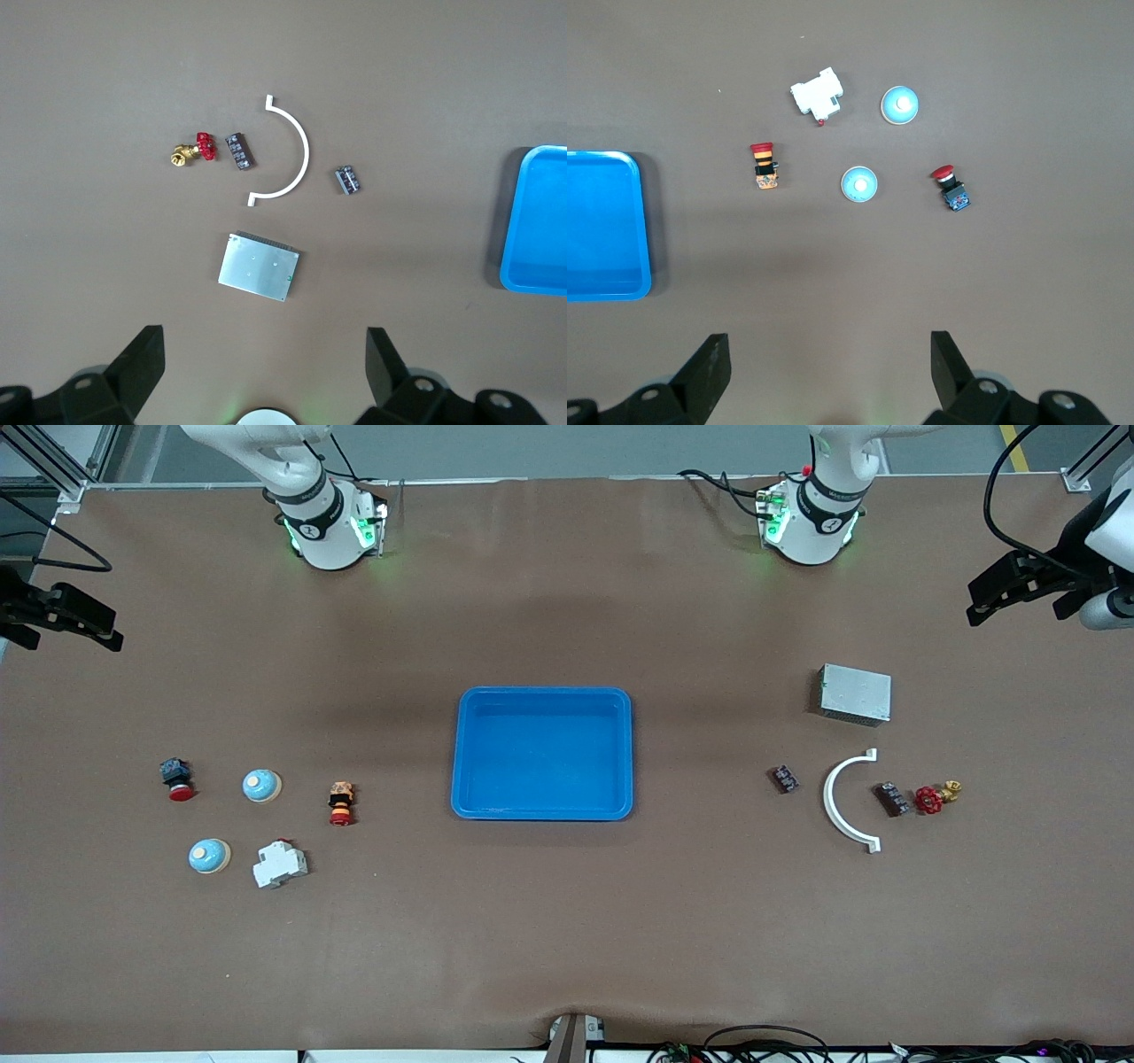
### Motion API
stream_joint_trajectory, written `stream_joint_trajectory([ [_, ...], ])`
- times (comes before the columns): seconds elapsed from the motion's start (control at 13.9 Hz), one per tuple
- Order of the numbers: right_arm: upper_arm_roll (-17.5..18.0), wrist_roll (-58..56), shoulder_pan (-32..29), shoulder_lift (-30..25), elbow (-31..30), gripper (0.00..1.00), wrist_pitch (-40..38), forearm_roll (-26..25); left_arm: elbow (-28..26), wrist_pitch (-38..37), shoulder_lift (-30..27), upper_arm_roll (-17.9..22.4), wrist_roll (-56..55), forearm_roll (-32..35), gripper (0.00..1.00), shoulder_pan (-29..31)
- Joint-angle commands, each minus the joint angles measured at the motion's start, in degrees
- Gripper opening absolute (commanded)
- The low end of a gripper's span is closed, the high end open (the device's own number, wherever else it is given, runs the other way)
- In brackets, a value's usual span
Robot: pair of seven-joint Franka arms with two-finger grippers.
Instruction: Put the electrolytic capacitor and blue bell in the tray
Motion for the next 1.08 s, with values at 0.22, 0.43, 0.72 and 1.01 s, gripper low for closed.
stream_joint_trajectory([
  [0.22,-0.2,0.4,1.5,0.6,1.1,1.0,-0.5,-0.2,1.1,-1.1,0.3,-0.3,0.4,-0.5,1.0,0.4],
  [0.43,-0.2,0.4,1.7,0.8,1.1,1.0,-0.4,-0.3,1.1,-1.1,0.5,-0.3,0.4,-0.3,1.0,0.3],
  [0.72,-0.2,0.4,1.7,0.8,1.2,1.0,-0.5,-0.4,0.5,-1.1,0.8,-0.4,-0.1,-0.2,1.0,0.1],
  [1.01,-0.2,0.4,1.6,0.8,1.2,1.0,-0.5,-0.4,-4.0,2.0,3.5,-0.4,-0.4,-0.2,1.0,0.4],
])
